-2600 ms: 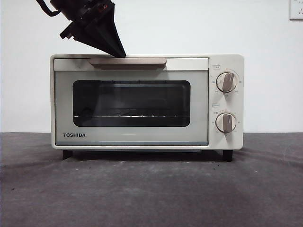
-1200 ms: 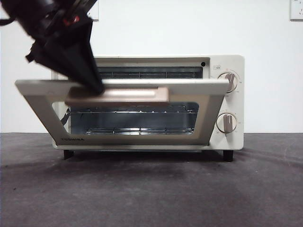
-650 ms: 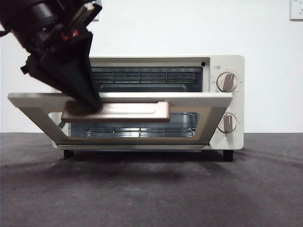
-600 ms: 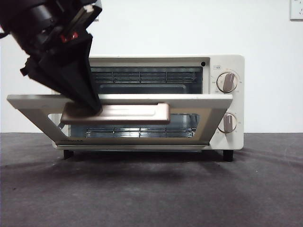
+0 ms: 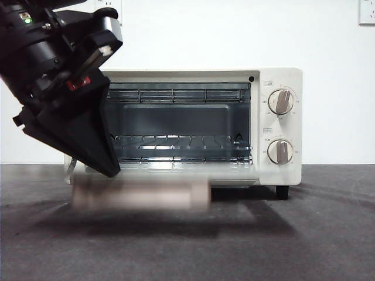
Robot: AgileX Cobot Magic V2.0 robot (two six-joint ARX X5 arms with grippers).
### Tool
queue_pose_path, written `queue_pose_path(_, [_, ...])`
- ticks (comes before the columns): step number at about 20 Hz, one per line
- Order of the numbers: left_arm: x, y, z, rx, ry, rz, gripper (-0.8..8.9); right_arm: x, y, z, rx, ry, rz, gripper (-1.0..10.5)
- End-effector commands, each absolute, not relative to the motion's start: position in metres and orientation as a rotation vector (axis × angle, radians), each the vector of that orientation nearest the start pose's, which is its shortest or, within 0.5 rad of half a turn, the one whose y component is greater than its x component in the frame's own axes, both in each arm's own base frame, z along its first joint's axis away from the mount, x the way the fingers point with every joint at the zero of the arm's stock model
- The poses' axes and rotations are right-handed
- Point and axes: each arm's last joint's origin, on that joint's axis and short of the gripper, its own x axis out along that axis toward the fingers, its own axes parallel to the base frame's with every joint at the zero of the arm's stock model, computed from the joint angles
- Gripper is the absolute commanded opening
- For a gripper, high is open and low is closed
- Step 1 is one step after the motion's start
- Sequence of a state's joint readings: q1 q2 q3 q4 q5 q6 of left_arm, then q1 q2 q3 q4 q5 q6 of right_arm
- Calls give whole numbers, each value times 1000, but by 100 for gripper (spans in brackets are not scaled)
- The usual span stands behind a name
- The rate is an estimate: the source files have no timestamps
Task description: The left arm flap open the oven, the right arm pick bread and place it into oven, the left arm flap close the oven
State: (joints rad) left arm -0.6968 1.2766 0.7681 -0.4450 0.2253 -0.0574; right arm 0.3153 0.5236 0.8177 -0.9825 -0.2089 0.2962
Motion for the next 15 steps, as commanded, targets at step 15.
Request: queue_pose_path(15, [130, -123, 299, 56, 738, -851, 10, 107, 57, 313, 343, 766, 707, 116])
